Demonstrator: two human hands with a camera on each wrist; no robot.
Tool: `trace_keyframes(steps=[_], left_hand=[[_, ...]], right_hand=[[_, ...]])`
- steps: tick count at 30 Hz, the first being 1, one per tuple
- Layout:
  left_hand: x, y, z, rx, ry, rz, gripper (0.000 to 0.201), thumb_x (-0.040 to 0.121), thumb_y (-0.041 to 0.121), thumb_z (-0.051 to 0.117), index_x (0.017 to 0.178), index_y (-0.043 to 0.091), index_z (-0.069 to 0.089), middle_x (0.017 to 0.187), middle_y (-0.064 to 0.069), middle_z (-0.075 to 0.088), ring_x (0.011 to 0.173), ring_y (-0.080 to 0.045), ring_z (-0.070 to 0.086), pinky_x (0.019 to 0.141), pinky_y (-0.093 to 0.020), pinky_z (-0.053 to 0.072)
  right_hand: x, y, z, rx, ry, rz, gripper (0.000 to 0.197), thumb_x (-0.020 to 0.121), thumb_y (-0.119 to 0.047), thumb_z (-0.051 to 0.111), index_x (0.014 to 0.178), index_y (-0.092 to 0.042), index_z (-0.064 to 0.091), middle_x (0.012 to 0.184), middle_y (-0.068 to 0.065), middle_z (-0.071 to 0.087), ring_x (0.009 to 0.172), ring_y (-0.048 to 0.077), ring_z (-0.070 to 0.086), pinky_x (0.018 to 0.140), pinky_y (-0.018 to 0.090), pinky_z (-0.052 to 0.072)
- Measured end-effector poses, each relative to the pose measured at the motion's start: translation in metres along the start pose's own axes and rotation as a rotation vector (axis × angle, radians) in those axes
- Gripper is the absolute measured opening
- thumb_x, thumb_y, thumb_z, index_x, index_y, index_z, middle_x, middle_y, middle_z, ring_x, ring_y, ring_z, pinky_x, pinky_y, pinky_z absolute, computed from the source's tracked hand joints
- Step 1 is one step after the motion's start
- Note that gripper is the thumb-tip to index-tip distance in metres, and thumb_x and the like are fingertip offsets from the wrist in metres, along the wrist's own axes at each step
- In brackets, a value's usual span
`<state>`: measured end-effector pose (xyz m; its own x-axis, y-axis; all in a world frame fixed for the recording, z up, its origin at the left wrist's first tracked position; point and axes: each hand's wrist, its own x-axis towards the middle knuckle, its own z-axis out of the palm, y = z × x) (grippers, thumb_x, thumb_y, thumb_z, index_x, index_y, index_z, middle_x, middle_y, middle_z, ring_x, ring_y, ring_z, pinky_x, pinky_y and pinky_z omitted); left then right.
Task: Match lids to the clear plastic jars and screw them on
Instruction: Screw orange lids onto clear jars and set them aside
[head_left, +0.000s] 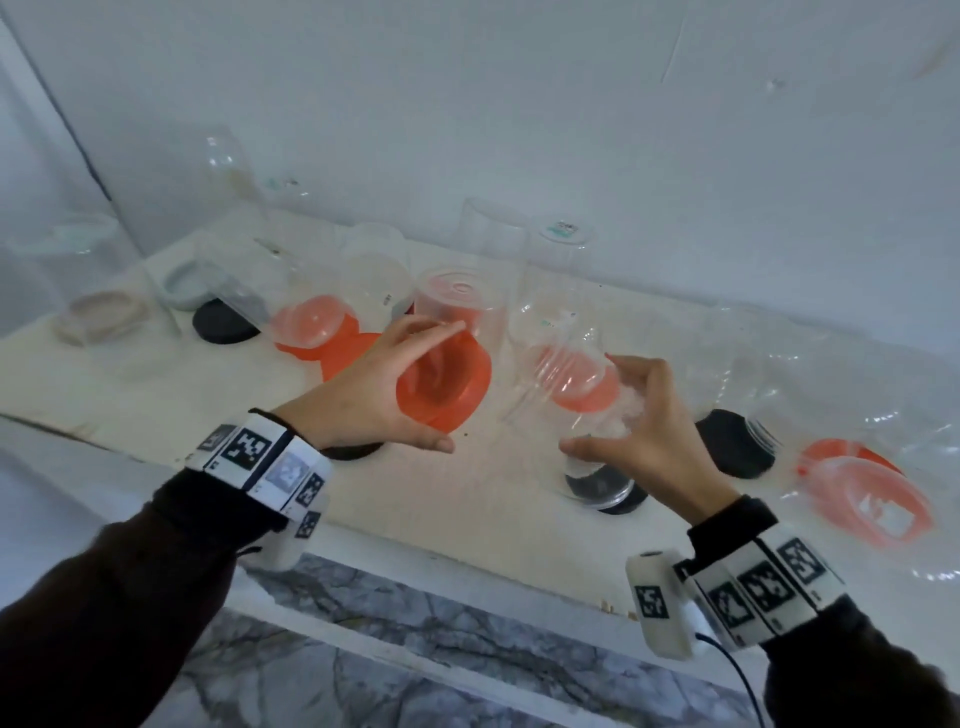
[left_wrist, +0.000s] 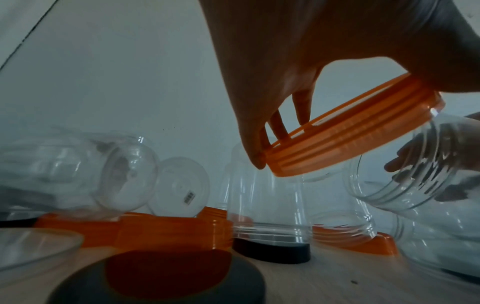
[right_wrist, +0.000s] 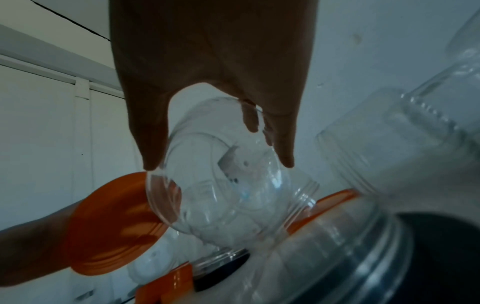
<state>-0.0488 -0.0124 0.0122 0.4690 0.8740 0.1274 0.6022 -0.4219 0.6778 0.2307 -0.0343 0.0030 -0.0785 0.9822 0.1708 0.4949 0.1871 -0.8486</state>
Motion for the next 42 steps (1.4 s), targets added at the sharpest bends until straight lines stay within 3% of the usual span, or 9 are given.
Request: trace_keyframes(steps=[3,7,9,12,17,22,27,36,42], left_hand=[[-0.005,-0.007,-0.009,-0.047,0.003,-0.015,0.108,0.043,0.075,0.067,0.135,0.049,0.017,0.129,0.029,0.019,0.106,0.037,0.012,0.083,0.006,0.027],[-0.007,-0.012,-0.016,-0.100,-0.002,0.002,0.102,0.044,0.082,0.062,0.131,0.052,0.019,0.129,0.034,0.016,0.112,0.033,0.014,0.085,0.010,0.022],[-0.006,-0.016,-0.018,-0.112,-0.009,0.017,0.101,0.045,0.083,0.060,0.132,0.050,0.020,0.130,0.033,0.017,0.113,0.032,0.015,0.087,0.009,0.021],[-0.005,-0.021,-0.017,-0.126,-0.009,0.048,0.107,0.044,0.086,0.057,0.136,0.041,0.024,0.133,0.026,0.022,0.117,0.028,0.017,0.090,0.007,0.021],[0.000,-0.024,-0.014,-0.126,-0.040,0.106,0.107,0.048,0.084,0.058,0.139,0.034,0.028,0.136,0.029,0.021,0.123,0.020,0.019,0.094,0.005,0.019],[0.004,-0.024,-0.008,-0.084,-0.066,0.135,0.105,0.050,0.074,0.067,0.138,0.033,0.027,0.142,0.016,0.024,0.131,0.003,0.024,0.101,-0.005,0.022],[0.009,-0.015,-0.003,0.036,-0.121,0.177,0.102,0.055,0.062,0.076,0.140,0.025,0.033,0.145,0.011,0.024,0.133,0.001,0.020,0.106,-0.014,0.018],[0.027,0.005,0.013,0.220,-0.171,0.254,0.102,0.056,0.061,0.076,0.140,0.020,0.036,0.146,0.007,0.028,0.133,-0.006,0.018,0.111,-0.026,0.016],[0.031,0.004,0.017,0.292,-0.191,0.269,0.098,0.059,0.059,0.076,0.140,0.020,0.036,0.146,0.008,0.028,0.132,-0.006,0.018,0.105,-0.018,0.011]], right_hand=[[0.005,-0.002,0.019,0.076,-0.027,0.062,0.087,0.043,-0.023,0.090,0.111,-0.016,0.036,0.121,0.002,0.048,0.105,0.009,0.051,0.084,0.025,0.044],[0.009,-0.006,0.043,0.044,-0.081,0.113,0.102,0.029,-0.046,0.086,0.115,-0.024,0.036,0.116,-0.008,0.039,0.112,0.012,0.045,0.092,0.038,0.047],[0.009,-0.009,0.050,0.040,-0.108,0.113,0.098,0.032,-0.048,0.090,0.111,-0.027,0.037,0.118,-0.004,0.039,0.112,0.013,0.045,0.092,0.036,0.048],[0.008,-0.007,0.058,0.004,-0.163,0.090,0.081,0.047,-0.032,0.091,0.109,-0.028,0.038,0.122,0.001,0.043,0.116,0.013,0.044,0.098,0.029,0.042],[0.005,-0.004,0.064,-0.065,-0.244,0.111,0.088,0.056,-0.035,0.087,0.126,-0.027,0.034,0.127,-0.007,0.044,0.119,0.008,0.041,0.100,0.025,0.035],[-0.001,0.001,0.067,-0.018,-0.316,0.149,0.097,0.060,-0.026,0.087,0.134,-0.029,0.024,0.140,-0.008,0.037,0.128,0.007,0.037,0.109,0.030,0.032],[0.000,0.003,0.069,0.008,-0.275,0.165,0.090,0.058,-0.024,0.087,0.130,-0.025,0.033,0.133,-0.003,0.043,0.121,0.005,0.044,0.097,0.014,0.038],[0.000,0.004,0.071,0.069,-0.248,0.160,0.092,0.053,-0.026,0.090,0.129,-0.026,0.037,0.129,-0.004,0.043,0.115,0.007,0.048,0.097,0.029,0.046],[0.001,0.003,0.071,0.058,-0.261,0.156,0.100,0.052,-0.032,0.090,0.135,-0.022,0.035,0.130,-0.006,0.043,0.117,0.007,0.047,0.097,0.030,0.047]])
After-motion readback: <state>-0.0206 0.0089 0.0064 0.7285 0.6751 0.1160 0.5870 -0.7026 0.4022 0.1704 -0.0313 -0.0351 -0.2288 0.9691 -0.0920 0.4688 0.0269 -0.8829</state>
